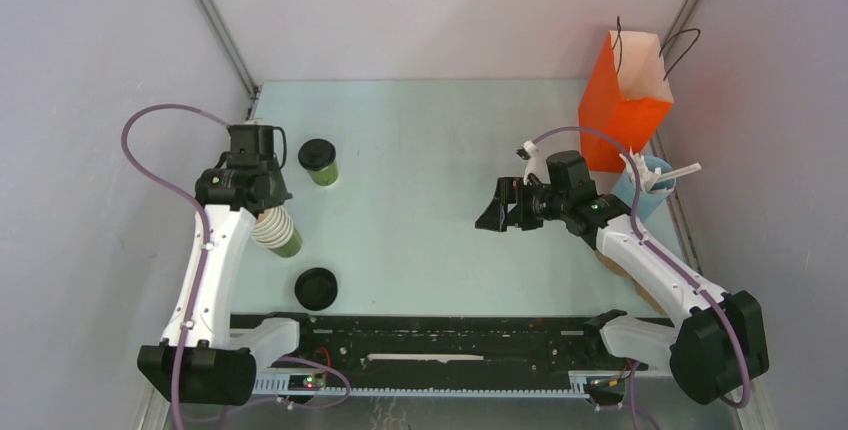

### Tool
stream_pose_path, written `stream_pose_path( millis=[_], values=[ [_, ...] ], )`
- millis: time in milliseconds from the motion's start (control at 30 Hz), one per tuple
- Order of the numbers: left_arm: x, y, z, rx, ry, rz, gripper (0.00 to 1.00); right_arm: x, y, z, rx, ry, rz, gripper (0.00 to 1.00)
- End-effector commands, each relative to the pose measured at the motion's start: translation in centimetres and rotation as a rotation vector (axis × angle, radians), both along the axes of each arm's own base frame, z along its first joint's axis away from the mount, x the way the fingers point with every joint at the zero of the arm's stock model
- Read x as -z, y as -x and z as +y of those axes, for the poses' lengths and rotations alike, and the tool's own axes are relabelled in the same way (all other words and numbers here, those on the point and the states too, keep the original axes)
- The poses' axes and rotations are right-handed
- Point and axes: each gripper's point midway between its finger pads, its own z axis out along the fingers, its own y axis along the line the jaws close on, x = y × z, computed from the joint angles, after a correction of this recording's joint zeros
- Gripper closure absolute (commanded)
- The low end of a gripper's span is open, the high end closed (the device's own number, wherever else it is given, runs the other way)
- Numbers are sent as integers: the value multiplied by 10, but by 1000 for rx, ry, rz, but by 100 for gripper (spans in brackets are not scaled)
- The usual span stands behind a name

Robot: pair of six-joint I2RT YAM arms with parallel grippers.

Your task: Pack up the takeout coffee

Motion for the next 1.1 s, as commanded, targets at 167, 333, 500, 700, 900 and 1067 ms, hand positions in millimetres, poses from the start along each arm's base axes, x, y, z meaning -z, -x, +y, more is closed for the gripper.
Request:
stream_pose_path(
  millis=[167, 333, 500, 700, 900, 1067],
  values=[
    [-36, 8, 13, -20, -153, 10, 100, 3, -2, 1, -11, 4, -16, 2],
    [-39, 7, 12, -33, -203, 36, 100, 4, -2, 1, -14, 2, -12, 2],
    [-43, 8, 17, -53, -361, 64, 100, 6, -2, 2, -15, 5, -5, 2],
    [-29, 5, 8, -1, -376, 106, 100, 6, -3, 9, -34, -14, -3, 2],
    [-26, 12, 12, -39, -386, 102, 100, 5, -2, 8, -26, -5, -6, 2],
    [-2, 9, -12, 38, -285, 151, 100, -7, 0, 41, -67, -110, 23, 1]
  ],
)
